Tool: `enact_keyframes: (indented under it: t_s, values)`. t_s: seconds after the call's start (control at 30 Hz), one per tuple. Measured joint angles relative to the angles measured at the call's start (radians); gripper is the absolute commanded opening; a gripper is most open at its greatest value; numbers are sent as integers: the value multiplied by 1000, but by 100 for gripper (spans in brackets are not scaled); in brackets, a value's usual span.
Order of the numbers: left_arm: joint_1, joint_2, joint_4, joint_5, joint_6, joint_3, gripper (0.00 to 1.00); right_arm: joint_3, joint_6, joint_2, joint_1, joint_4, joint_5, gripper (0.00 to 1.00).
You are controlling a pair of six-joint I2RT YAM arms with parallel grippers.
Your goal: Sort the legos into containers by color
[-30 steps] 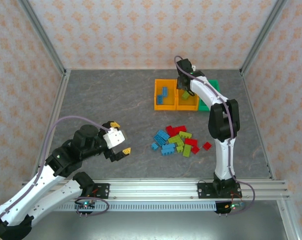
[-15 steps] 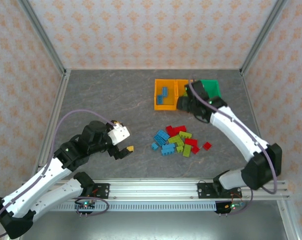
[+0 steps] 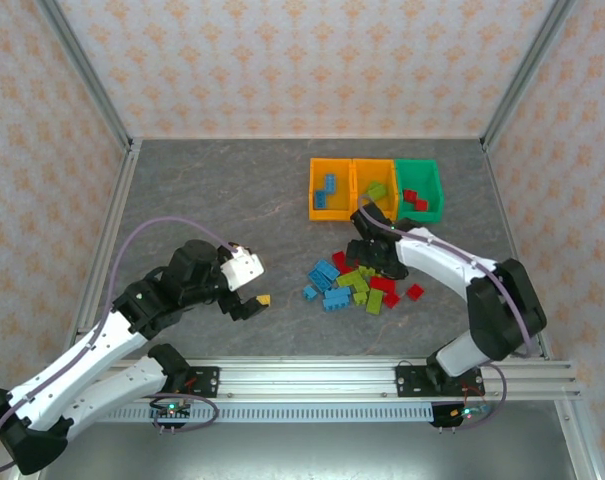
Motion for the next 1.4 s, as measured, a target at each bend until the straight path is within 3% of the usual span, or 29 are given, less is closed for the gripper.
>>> enact_keyframes:
  t_s: [0.17, 0.4, 0.53, 0.67, 0.77, 0.87, 1.13, 1.2, 1.27, 1.4]
  values:
    - [0, -11, 0, 0, 0, 0, 100, -9, 15, 82, -11, 41, 3, 82]
    - [0, -10, 0, 0, 0, 0, 100, -28, 37, 81, -21, 69, 17, 56]
    - [0, -10, 0, 0, 0, 0, 100, -44, 53, 43, -21, 66, 28, 52]
    - [0, -10, 0, -1, 0, 0, 100, -43, 57, -90, -23, 55, 73, 50]
    - [0, -10, 0, -1, 0, 0, 100, 9, 39, -180, -34, 63, 132, 49]
    - [0, -8, 0, -1, 0, 0, 100, 134, 0, -153, -80, 96, 174, 48]
    - [0, -4, 0, -50, 0, 0, 100, 545, -116, 265, -216, 160, 196, 48]
    - [0, -5, 0, -62, 0, 0, 100, 633, -137, 374, -232, 149, 192, 57]
    - [0, -5, 0, -76, 0, 0, 100, 730, -152, 481, -247, 131, 183, 72]
    - [0, -9, 0, -84, 0, 0, 100, 843, -174, 583, -264, 76, 166, 79]
